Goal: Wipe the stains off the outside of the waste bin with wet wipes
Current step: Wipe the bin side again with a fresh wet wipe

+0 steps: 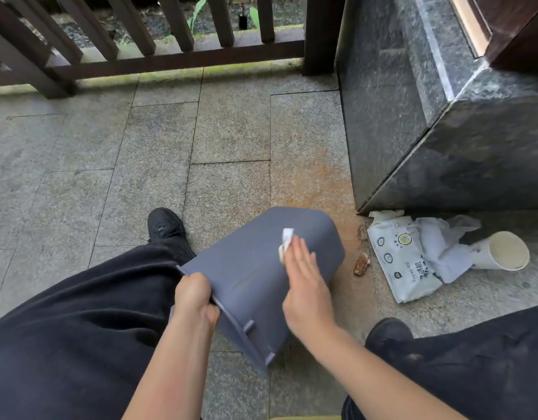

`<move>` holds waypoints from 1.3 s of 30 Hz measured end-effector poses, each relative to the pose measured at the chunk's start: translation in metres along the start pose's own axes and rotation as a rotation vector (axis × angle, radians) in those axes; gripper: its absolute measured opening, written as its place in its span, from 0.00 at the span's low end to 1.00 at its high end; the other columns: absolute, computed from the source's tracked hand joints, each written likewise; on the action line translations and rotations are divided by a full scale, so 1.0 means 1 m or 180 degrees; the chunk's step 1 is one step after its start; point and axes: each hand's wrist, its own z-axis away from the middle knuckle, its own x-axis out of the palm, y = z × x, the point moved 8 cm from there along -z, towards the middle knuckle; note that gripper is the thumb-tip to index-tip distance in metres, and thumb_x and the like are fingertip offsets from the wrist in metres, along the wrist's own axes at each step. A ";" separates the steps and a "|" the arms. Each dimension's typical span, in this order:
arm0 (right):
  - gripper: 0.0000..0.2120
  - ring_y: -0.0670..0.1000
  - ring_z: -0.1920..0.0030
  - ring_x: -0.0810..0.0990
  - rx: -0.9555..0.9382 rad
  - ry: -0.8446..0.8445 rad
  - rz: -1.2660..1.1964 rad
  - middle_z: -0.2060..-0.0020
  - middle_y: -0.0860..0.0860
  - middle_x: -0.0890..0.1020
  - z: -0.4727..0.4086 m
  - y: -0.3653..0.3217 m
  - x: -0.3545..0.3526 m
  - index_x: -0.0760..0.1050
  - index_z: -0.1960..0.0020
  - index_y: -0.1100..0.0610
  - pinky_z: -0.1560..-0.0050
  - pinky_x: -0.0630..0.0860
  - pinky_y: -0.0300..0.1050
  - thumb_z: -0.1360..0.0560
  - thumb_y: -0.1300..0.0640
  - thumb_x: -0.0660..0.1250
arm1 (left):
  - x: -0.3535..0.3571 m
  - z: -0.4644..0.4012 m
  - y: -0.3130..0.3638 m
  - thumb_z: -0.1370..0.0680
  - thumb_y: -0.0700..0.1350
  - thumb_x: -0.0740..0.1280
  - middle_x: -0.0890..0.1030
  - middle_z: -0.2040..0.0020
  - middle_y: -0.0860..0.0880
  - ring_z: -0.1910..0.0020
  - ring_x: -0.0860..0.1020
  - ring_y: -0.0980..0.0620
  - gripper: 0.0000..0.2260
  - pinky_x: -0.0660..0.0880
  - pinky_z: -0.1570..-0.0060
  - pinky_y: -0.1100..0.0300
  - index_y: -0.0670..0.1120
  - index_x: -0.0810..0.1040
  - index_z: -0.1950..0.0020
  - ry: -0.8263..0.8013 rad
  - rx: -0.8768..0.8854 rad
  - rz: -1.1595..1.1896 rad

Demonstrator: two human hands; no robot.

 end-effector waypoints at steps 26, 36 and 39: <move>0.24 0.55 0.46 0.83 0.2835 -0.0354 -0.3668 0.43 0.60 0.82 -0.015 0.119 -0.041 0.76 0.36 0.66 0.53 0.82 0.43 0.27 0.80 0.55 | 0.018 0.012 0.015 0.20 0.31 0.53 0.81 0.42 0.41 0.48 0.82 0.41 0.16 0.79 0.48 0.39 0.43 0.73 0.38 -0.0352 0.0410 -0.0387; 0.14 0.59 0.53 0.79 0.1416 0.0069 0.0855 0.50 0.55 0.80 -0.061 0.101 -0.075 0.81 0.48 0.55 0.57 0.76 0.49 0.27 0.67 0.62 | 0.027 0.018 0.015 0.19 0.34 0.53 0.83 0.44 0.45 0.48 0.83 0.44 0.18 0.79 0.48 0.41 0.49 0.74 0.34 -0.0469 0.0710 -0.0801; 0.13 0.58 0.47 0.79 0.1400 0.0452 0.0249 0.43 0.53 0.78 -0.056 0.105 -0.069 0.81 0.43 0.57 0.46 0.76 0.50 0.22 0.64 0.61 | 0.029 0.020 0.014 0.19 0.34 0.53 0.83 0.43 0.44 0.48 0.83 0.44 0.19 0.79 0.48 0.40 0.48 0.73 0.34 -0.0489 0.0724 -0.0741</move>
